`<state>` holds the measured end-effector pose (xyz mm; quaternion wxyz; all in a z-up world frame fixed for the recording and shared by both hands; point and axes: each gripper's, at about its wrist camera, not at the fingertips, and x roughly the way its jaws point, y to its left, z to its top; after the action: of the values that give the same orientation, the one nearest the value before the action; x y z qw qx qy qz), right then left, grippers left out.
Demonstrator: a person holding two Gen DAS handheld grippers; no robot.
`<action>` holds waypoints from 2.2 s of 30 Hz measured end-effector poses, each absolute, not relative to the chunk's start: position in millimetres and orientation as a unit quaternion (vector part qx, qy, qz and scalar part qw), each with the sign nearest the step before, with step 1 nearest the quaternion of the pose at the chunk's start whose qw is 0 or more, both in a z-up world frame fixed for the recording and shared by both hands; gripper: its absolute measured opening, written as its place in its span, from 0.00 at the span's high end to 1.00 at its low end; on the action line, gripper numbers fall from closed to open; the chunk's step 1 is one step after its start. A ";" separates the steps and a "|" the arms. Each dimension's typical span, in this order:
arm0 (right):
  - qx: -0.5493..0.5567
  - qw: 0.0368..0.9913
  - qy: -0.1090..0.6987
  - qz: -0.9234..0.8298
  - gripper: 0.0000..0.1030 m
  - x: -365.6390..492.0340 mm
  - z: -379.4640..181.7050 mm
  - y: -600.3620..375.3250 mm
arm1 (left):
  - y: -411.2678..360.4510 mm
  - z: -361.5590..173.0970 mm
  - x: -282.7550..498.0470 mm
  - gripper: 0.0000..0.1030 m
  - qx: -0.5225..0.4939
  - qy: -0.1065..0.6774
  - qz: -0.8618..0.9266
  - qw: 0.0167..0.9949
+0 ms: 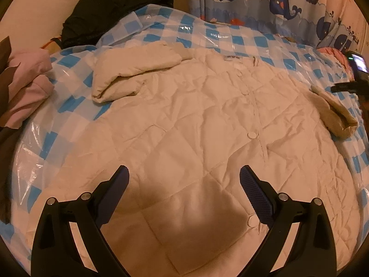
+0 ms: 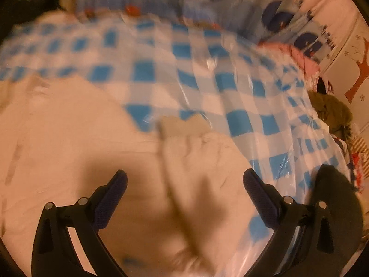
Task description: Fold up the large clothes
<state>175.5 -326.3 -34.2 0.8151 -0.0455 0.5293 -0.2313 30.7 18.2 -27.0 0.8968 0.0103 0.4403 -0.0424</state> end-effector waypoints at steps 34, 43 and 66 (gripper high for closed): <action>0.521 0.799 0.234 -0.187 0.35 -99.6 -22.0 -518.8 | 4.6 -53.5 45.3 0.10 0.025 0.475 -0.052 0.878; 0.514 0.836 0.115 -0.157 0.89 -118.3 -0.8 -524.0 | 20.4 -36.2 45.9 0.10 -0.004 0.454 -0.048 0.890; 0.363 0.918 0.143 0.072 0.89 155.4 138.0 -258.2 | 133.9 0.2 41.9 0.10 -0.127 0.430 -0.004 0.894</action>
<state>155.4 -258.2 138.0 0.9179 0.3630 0.1435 0.0718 41.9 133.9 0.2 0.8940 -0.1270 0.4298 -0.0039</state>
